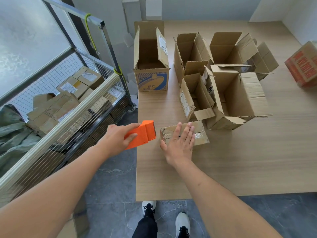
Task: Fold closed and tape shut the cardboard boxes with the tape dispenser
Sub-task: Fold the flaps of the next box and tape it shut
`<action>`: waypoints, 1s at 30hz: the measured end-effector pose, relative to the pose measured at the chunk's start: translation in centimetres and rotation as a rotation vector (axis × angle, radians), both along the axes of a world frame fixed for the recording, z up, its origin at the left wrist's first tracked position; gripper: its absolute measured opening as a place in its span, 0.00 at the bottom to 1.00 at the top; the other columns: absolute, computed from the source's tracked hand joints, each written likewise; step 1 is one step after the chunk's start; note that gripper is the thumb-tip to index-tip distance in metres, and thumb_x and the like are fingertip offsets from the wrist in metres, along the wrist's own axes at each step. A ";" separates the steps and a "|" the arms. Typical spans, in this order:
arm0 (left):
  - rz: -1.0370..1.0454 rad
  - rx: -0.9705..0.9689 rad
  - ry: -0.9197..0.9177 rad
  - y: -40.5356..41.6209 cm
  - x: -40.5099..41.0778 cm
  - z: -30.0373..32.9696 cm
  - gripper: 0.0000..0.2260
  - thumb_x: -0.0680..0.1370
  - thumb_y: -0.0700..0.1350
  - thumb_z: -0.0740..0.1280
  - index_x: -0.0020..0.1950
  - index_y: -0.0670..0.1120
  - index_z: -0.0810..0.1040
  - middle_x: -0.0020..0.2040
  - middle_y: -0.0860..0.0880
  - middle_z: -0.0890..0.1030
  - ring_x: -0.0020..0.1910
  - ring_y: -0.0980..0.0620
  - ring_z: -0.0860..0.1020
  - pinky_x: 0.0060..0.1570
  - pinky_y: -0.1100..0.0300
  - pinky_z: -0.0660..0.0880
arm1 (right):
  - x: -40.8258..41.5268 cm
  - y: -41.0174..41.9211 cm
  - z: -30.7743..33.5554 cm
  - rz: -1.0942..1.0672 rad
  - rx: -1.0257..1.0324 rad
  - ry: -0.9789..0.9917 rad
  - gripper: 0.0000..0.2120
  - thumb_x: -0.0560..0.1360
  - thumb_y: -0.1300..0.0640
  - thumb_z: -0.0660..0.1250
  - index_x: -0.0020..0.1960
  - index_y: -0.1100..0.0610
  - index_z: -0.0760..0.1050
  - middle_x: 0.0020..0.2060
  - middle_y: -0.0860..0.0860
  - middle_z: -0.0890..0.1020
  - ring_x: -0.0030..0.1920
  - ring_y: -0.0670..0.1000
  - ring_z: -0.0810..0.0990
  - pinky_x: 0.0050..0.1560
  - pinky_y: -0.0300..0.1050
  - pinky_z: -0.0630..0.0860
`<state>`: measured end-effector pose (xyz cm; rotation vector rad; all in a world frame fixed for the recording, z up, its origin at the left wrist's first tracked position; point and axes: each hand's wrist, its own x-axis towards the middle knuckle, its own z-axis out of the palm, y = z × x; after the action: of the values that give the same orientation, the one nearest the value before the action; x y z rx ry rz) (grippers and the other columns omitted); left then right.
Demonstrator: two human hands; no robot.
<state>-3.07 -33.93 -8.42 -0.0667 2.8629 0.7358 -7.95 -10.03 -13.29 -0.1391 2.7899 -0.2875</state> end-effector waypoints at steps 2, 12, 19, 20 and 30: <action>-0.014 0.019 0.047 0.0 0.5 -0.1 0.18 0.83 0.48 0.65 0.73 0.57 0.72 0.43 0.59 0.79 0.42 0.55 0.75 0.63 0.41 0.68 | 0.2 -0.1 -0.2 -0.005 0.013 0.016 0.49 0.80 0.31 0.53 0.80 0.59 0.27 0.77 0.65 0.28 0.78 0.63 0.27 0.79 0.59 0.35; 0.010 0.029 0.095 0.8 1.7 -0.3 0.20 0.83 0.44 0.64 0.73 0.59 0.69 0.58 0.53 0.79 0.58 0.50 0.75 0.63 0.45 0.63 | 0.6 -0.8 -0.7 -0.010 0.030 0.105 0.49 0.80 0.34 0.56 0.81 0.60 0.32 0.79 0.67 0.35 0.80 0.66 0.33 0.80 0.61 0.40; 0.004 0.033 0.176 2.1 1.7 -0.2 0.20 0.83 0.43 0.65 0.72 0.58 0.70 0.54 0.51 0.79 0.53 0.49 0.75 0.64 0.46 0.63 | 0.6 2.3 0.4 0.136 -0.064 0.071 0.54 0.70 0.37 0.73 0.81 0.57 0.45 0.81 0.61 0.43 0.81 0.62 0.39 0.81 0.57 0.43; 0.000 0.036 0.194 2.3 1.7 -0.1 0.19 0.82 0.42 0.65 0.72 0.56 0.71 0.54 0.50 0.79 0.53 0.48 0.75 0.63 0.47 0.62 | 0.3 3.0 0.6 0.190 -0.106 0.063 0.55 0.68 0.38 0.75 0.81 0.57 0.47 0.81 0.59 0.44 0.82 0.60 0.40 0.81 0.55 0.42; -0.192 -0.051 0.354 4.2 1.3 2.1 0.19 0.80 0.36 0.66 0.65 0.56 0.70 0.51 0.46 0.79 0.49 0.42 0.78 0.58 0.43 0.68 | -1.7 9.4 4.4 0.228 -0.684 -0.243 0.28 0.73 0.54 0.69 0.72 0.46 0.70 0.65 0.51 0.78 0.64 0.50 0.76 0.67 0.49 0.74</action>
<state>-1.79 -29.69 -6.32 0.3613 3.1578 0.6950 -9.64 -0.64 -8.88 -0.5349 2.2989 -1.1019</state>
